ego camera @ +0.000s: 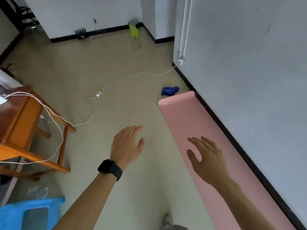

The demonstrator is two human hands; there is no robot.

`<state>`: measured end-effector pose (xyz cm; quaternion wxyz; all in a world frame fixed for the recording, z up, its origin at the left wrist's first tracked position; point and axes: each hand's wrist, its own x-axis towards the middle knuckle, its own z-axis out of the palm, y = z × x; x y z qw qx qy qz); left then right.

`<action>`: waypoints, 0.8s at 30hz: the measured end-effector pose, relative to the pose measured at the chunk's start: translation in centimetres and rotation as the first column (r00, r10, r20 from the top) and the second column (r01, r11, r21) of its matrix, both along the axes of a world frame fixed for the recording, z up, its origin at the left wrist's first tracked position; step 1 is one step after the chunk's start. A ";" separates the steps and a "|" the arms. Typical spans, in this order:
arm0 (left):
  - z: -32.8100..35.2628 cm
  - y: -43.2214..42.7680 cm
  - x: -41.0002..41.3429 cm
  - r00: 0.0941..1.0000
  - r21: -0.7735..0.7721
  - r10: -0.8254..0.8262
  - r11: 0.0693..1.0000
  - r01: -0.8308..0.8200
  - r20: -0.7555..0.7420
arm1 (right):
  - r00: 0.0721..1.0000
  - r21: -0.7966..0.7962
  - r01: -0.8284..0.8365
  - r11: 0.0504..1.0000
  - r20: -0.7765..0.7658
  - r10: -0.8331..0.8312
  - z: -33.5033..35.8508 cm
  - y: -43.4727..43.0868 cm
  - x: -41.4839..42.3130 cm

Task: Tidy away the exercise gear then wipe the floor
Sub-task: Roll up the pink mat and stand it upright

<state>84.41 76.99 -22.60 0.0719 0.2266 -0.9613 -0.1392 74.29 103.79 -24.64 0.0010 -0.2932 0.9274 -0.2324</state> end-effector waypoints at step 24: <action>-9.9 -8.5 -45.0 0.811 0.077 -0.549 0.835 0.545 0.201 | 0.872 0.092 0.452 0.887 0.161 -0.462 -7.3 -8.6 -27.0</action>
